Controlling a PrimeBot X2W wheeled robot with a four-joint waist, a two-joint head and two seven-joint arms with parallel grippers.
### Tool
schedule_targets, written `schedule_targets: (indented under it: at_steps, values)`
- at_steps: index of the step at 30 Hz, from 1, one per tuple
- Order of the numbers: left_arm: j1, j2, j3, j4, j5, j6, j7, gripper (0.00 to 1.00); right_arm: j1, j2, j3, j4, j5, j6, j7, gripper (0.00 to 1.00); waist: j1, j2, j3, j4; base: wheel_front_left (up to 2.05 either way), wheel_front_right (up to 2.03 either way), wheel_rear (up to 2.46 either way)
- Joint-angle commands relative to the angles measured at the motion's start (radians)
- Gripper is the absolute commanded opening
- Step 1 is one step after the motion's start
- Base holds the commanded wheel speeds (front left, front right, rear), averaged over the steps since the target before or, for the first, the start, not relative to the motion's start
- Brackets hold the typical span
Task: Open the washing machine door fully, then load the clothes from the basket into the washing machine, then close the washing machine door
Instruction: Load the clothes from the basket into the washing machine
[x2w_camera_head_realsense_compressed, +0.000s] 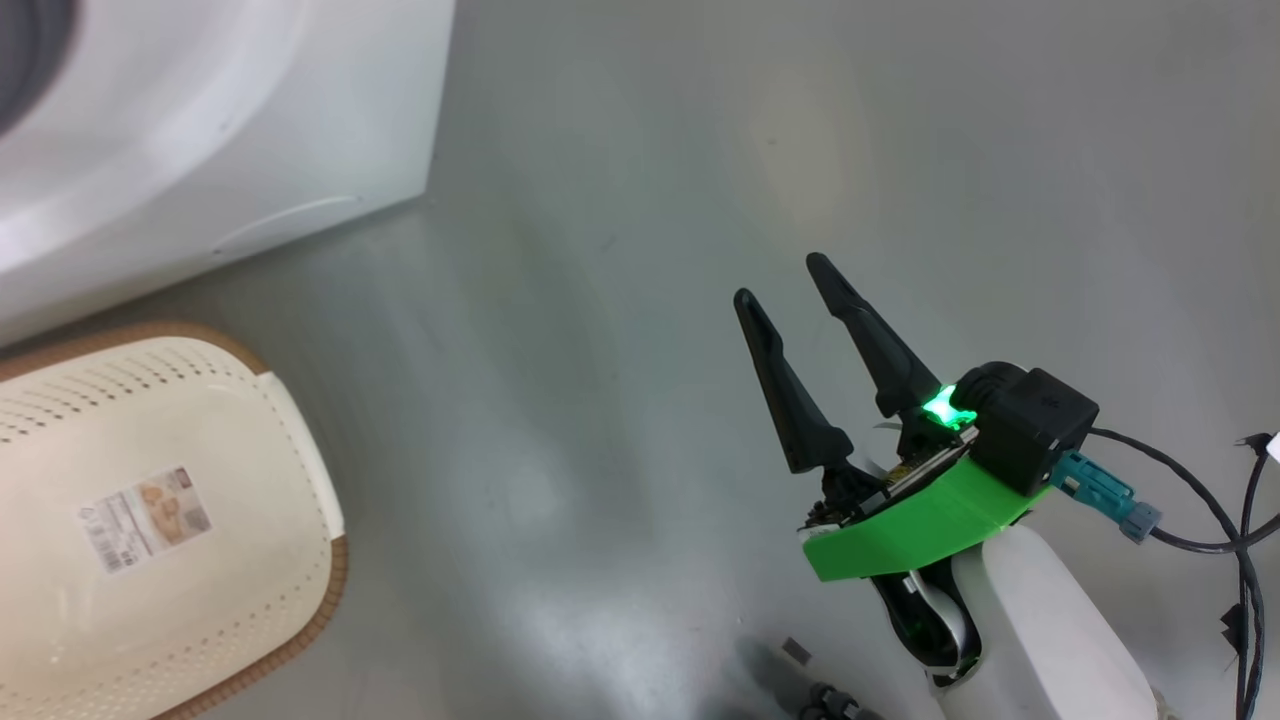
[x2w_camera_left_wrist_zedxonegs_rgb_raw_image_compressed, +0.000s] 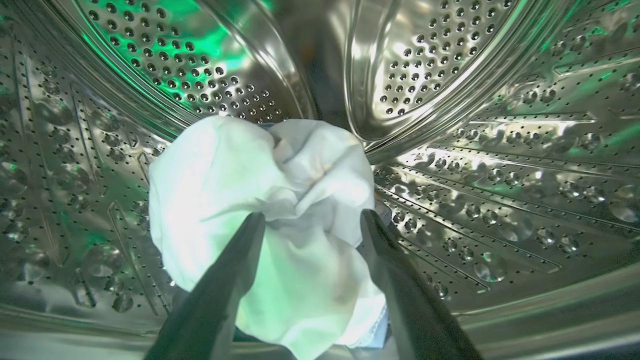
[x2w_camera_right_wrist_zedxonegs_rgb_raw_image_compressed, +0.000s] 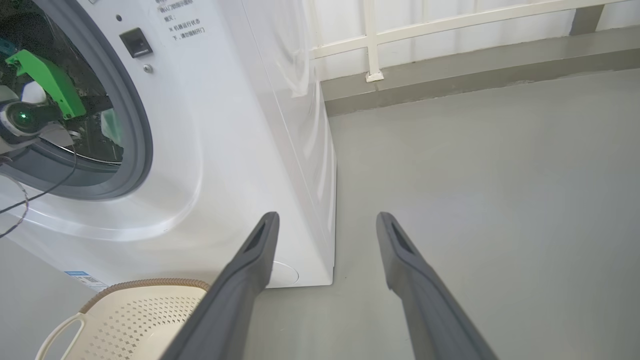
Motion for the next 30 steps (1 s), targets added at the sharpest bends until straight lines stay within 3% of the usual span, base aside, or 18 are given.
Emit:
schedule_targets:
  at_steps: [1,14,30]
  values:
    - [0.028,0.042,0.031,-0.033,-0.007,0.005,-0.026,1.0,0.026,0.001,0.009,-0.018,-0.012,0.002,-0.007,1.0,0.0,0.0,-0.031,0.023,0.0,0.0,0.0]
    - [0.325,-0.002,0.061,-0.211,-0.057,0.048,-0.207,1.0,0.073,0.001,-0.07,-0.008,-0.064,0.002,-0.007,1.0,0.0,0.0,-0.132,0.098,0.0,0.0,0.0]
    - [0.929,-0.059,0.082,-0.789,-0.034,0.327,-0.357,1.0,0.159,0.001,-0.136,0.01,-0.143,0.002,0.003,1.0,0.0,0.0,-0.303,0.211,0.0,0.0,0.0]
